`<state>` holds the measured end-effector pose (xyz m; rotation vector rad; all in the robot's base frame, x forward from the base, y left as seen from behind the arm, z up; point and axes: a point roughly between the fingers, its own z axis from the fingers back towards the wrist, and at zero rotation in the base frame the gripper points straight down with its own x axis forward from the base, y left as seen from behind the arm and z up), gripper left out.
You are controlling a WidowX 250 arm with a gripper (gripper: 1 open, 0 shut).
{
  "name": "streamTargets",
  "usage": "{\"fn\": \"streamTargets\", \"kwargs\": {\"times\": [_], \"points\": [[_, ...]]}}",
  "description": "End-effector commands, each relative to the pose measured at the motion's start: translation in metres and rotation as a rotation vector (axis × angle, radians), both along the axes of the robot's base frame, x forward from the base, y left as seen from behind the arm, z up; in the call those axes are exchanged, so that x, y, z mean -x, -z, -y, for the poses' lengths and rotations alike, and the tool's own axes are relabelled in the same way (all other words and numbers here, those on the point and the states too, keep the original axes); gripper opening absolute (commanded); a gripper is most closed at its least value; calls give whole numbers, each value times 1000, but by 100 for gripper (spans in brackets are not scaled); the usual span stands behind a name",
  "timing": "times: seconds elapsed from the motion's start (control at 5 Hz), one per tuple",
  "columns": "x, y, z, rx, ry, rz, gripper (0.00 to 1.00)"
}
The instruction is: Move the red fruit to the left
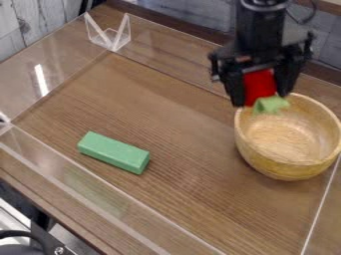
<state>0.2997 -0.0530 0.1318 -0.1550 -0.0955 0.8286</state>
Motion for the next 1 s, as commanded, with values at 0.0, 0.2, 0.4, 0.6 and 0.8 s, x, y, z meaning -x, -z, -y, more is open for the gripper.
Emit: {"fn": "streamTargets", "kwargs": {"times": [0.0,0.2,0.4,0.6,0.8], "points": [[-14,-27,-26,22,-63,93,0],[-17,-22,-70,11,-88,114,0],[-12,-13,-117,-30,-97,138,0],[-10,7,-140,-77,-78,156,0],[-13,30,-153,-116,-60,168,0]]}}
